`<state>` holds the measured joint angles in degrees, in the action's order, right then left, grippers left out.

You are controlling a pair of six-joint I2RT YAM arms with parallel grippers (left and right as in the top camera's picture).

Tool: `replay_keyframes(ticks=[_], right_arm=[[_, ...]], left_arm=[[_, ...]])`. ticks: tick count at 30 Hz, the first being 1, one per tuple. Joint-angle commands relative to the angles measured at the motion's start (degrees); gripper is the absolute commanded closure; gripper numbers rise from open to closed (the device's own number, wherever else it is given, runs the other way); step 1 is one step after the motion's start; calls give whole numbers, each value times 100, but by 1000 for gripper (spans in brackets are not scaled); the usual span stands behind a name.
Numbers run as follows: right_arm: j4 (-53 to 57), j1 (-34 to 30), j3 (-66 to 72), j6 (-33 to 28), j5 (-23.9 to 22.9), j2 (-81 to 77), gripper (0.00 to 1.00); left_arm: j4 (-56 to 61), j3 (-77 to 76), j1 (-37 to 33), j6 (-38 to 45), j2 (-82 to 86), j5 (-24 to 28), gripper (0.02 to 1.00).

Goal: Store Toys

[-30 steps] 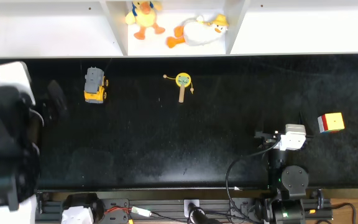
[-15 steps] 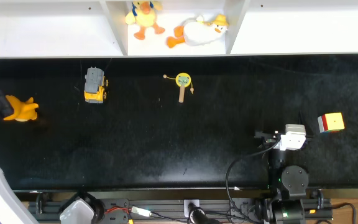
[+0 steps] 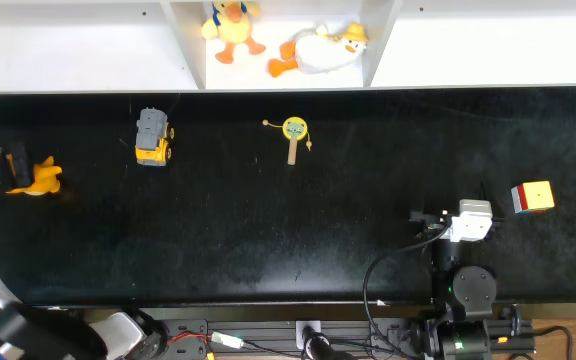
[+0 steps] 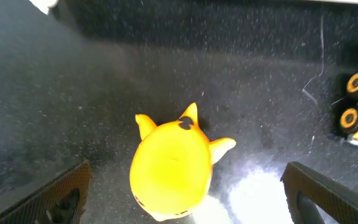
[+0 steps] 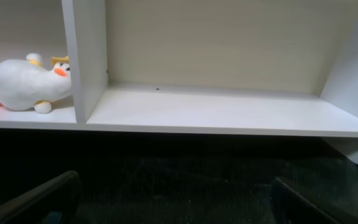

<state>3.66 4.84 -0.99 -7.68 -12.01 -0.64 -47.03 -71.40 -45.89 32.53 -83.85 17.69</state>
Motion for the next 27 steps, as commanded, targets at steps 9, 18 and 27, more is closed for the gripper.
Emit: replay_keyframes(ticks=[9,18,27], right_arm=[[-28,-37,70,42,0,44,7],[-28,-37,70,42,0,44,3],[-31,-37,70,42,0,44,7]], left_arm=[[833,586,-501,664,-76,802,20],[1403,1150,-501,651,-96,800,20],[1569,1156,-551,669,-553,809,18]])
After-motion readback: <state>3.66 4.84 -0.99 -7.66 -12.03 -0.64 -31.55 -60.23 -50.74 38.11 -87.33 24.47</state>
